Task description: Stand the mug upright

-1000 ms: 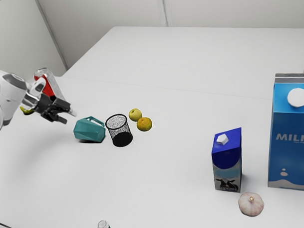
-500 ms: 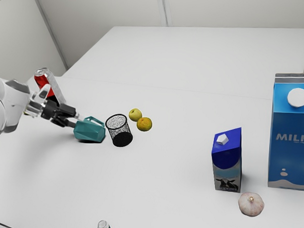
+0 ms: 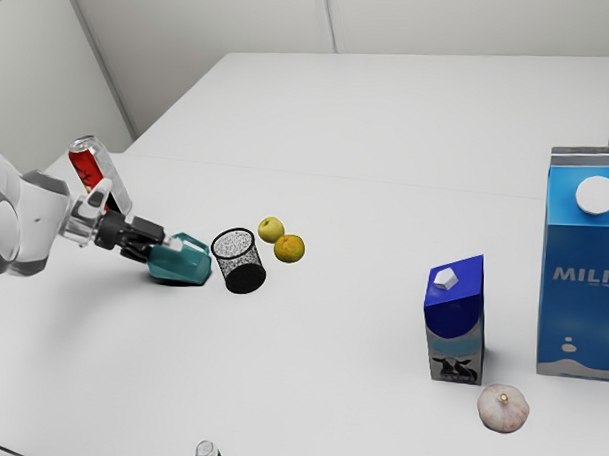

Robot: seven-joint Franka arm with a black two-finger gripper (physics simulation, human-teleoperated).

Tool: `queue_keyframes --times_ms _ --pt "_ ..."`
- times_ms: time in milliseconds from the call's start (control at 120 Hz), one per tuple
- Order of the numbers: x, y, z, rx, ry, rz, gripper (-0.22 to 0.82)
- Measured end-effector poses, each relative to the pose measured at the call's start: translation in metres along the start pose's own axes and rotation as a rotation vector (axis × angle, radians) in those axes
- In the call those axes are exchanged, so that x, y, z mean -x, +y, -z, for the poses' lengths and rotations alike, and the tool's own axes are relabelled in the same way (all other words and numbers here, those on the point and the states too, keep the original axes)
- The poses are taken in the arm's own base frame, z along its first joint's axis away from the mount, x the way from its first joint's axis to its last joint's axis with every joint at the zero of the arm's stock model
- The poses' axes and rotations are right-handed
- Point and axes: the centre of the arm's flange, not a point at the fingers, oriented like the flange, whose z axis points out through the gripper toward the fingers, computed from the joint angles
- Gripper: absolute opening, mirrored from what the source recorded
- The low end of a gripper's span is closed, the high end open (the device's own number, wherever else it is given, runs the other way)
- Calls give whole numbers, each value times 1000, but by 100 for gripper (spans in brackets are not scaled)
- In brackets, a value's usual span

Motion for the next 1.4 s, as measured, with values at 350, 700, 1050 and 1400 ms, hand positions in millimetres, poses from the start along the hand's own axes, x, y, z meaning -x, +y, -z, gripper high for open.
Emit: queue_keyframes --times_ms 350,700,1050,1400 --pt "3 4 1 16 24 -10 -5" --pt "10 101 14 -61 -32 -187 -17" --pt "31 158 14 -427 -330 -333 -18" --pt "6 192 -55 -658 -531 -384 -18"
